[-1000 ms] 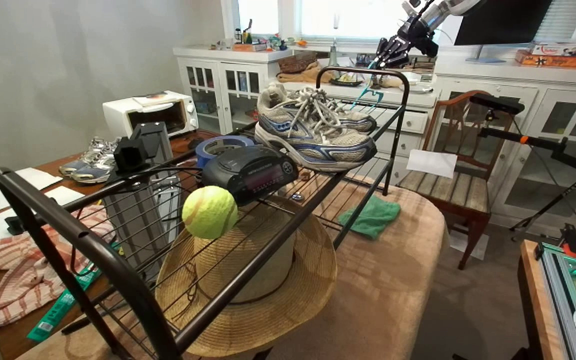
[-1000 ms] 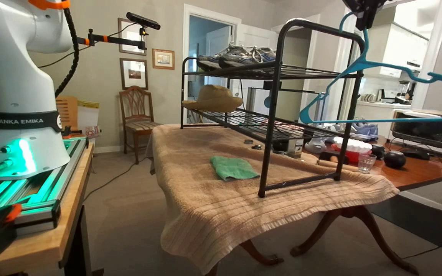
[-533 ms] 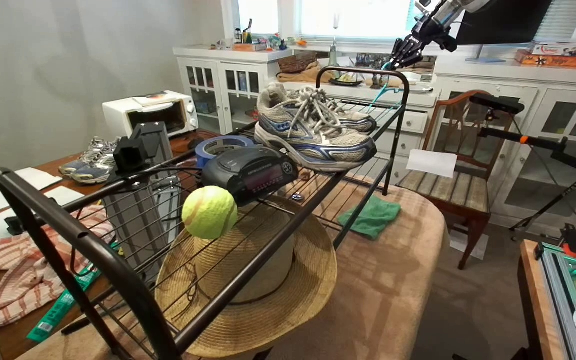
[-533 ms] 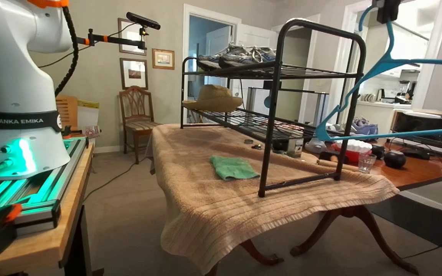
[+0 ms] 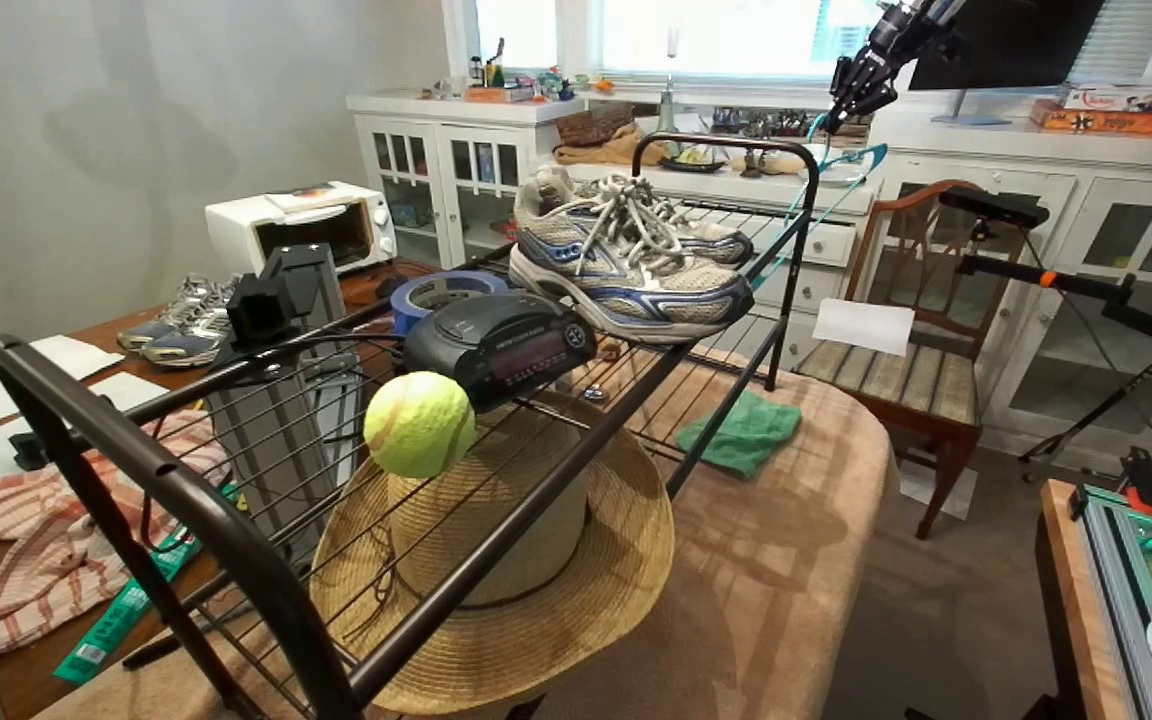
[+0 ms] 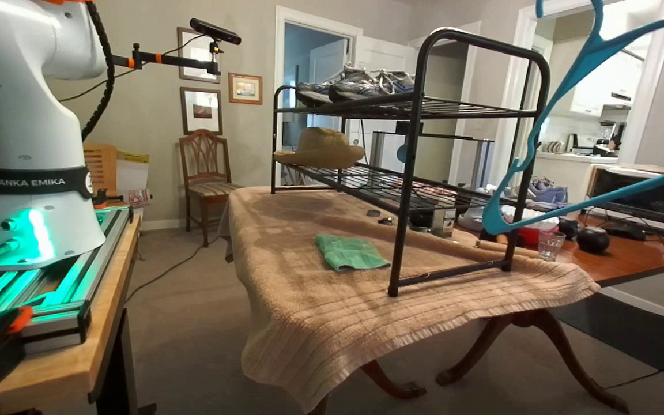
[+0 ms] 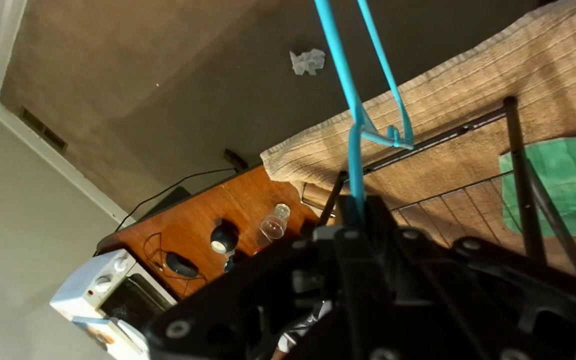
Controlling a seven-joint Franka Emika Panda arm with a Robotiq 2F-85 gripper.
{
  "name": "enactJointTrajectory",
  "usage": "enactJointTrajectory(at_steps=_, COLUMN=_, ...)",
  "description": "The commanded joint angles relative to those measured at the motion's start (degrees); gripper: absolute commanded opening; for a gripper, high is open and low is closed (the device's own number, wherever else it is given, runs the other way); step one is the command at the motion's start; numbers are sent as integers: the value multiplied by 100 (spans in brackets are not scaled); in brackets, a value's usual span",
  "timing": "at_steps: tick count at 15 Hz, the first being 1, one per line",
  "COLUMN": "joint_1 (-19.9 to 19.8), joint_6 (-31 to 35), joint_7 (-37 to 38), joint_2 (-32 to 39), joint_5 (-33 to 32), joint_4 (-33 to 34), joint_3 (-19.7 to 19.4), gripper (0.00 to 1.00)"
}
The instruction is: Move the hanger from the side to the front of the shoe rack
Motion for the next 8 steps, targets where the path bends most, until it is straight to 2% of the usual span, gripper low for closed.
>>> enactJointTrajectory(at_steps=1, joint_1=98, joint_6=-40, joint_7=-16, joint_2=-559, joint_5=-576, joint_4=-593, joint_3=-13, gripper=2)
enactJointTrajectory(at_steps=8, joint_1=237, joint_6=-1040, joint_7=-179, joint_2=-956, joint_5=-734, joint_4=-1003, joint_3=-76, gripper=2)
